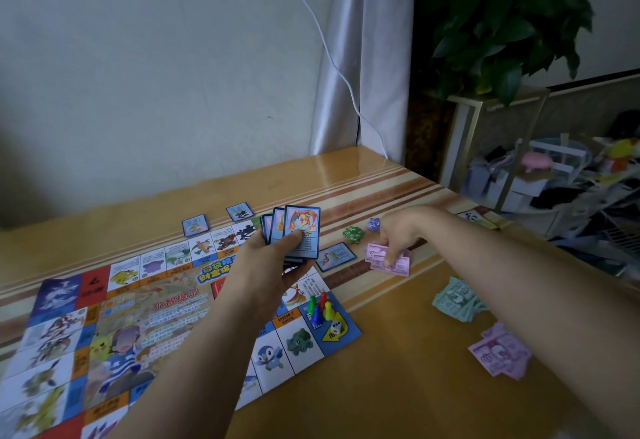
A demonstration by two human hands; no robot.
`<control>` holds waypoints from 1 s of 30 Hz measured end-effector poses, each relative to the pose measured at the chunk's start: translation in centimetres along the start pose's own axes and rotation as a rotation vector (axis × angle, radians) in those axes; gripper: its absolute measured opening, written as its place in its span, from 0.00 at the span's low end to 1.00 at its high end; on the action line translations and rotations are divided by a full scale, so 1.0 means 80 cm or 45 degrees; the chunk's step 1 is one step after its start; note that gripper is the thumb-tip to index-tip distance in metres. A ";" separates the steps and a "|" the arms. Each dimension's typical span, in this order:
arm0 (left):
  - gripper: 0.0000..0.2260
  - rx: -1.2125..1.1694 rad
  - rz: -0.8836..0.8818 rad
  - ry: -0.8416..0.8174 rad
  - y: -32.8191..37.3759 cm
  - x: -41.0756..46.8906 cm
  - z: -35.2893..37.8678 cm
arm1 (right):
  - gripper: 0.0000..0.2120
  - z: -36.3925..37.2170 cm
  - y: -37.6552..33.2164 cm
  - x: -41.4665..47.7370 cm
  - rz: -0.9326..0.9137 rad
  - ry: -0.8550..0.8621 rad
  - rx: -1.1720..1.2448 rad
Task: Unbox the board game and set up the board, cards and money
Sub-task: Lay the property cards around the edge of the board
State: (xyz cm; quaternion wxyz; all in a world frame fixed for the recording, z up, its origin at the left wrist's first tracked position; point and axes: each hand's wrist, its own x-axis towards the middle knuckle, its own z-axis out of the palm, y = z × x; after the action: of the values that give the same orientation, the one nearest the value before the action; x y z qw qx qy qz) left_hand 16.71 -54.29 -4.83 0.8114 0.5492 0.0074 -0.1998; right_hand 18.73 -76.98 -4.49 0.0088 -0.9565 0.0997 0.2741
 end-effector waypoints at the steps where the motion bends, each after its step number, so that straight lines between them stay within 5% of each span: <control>1: 0.04 0.006 0.002 0.002 0.001 -0.001 -0.001 | 0.20 0.000 -0.002 0.000 -0.001 -0.011 -0.026; 13: 0.04 -0.004 0.002 0.005 0.002 -0.005 -0.006 | 0.16 0.008 0.002 -0.006 -0.017 0.053 0.057; 16: 0.04 -0.007 0.006 0.018 0.004 -0.004 -0.007 | 0.07 0.008 0.015 -0.003 -0.014 0.077 0.413; 19: 0.04 -0.006 0.009 0.020 0.005 -0.002 -0.006 | 0.12 0.011 0.020 0.003 0.016 0.208 0.852; 30: 0.03 0.001 -0.003 -0.027 -0.003 -0.006 0.004 | 0.15 0.014 -0.030 -0.002 0.148 0.205 0.092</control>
State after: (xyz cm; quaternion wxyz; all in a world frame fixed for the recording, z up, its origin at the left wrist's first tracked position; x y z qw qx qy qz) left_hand 16.13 -54.52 -4.77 0.8110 0.5473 -0.0008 -0.2065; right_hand 18.47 -74.53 -5.42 0.0191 -0.9670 0.1654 0.1927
